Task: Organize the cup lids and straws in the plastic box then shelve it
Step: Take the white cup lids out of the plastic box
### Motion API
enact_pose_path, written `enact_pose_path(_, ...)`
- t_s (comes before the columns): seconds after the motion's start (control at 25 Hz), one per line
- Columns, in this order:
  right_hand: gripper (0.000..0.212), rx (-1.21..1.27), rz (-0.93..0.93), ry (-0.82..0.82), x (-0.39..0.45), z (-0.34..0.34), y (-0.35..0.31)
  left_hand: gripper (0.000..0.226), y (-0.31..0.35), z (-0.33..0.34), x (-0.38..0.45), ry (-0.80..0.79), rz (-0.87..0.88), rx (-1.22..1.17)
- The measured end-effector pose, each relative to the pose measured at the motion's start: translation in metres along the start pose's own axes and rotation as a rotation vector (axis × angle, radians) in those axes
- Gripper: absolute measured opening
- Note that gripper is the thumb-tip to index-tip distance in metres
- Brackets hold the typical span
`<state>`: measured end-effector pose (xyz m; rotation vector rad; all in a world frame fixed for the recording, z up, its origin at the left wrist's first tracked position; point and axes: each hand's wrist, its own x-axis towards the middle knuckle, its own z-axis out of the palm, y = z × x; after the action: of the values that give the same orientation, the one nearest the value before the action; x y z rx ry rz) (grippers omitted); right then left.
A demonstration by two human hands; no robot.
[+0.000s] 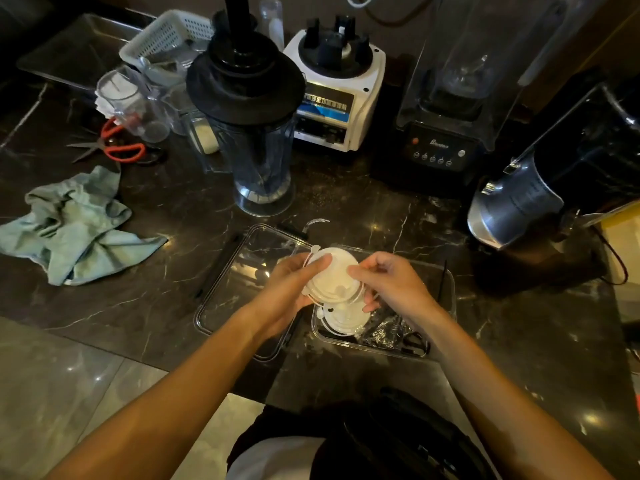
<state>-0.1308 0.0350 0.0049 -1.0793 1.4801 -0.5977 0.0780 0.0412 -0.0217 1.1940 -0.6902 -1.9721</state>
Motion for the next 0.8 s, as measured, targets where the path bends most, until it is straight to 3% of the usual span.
enact_pose_path(0.16, 0.033, -0.072, -0.005, -0.001, 0.007, 0.012, -0.002, 0.042, -0.002, -0.010, 0.001, 0.063, 0.006, -0.029)
enact_pose_path(0.32, 0.041, 0.040, 0.055, 0.004, 0.008, 0.005, 0.001, 0.038, 0.002, -0.018, 0.004, 0.112, -0.008, -0.062)
enact_pose_path(0.44, 0.032, -0.302, 0.084, 0.190, 0.015, -0.007, 0.016, 0.031, 0.006, -0.031, 0.004, 0.138, -0.011, -0.087)
enact_pose_path(0.52, 0.034, -0.541, 0.109, 0.205, 0.018, -0.009, 0.029, 0.034, 0.007, -0.044, 0.005, 0.150, -0.006, -0.115)
enact_pose_path(0.64, 0.038, -0.566, 0.131, 0.173, 0.022, -0.002, 0.037, 0.038, 0.001, -0.066, 0.007, 0.215, 0.031, -0.185)
enact_pose_path(0.8, 0.021, -0.535, 0.163, 0.166, 0.027, 0.008, 0.032, 0.040, -0.018, -0.085, 0.008, 0.308, 0.011, -0.119)
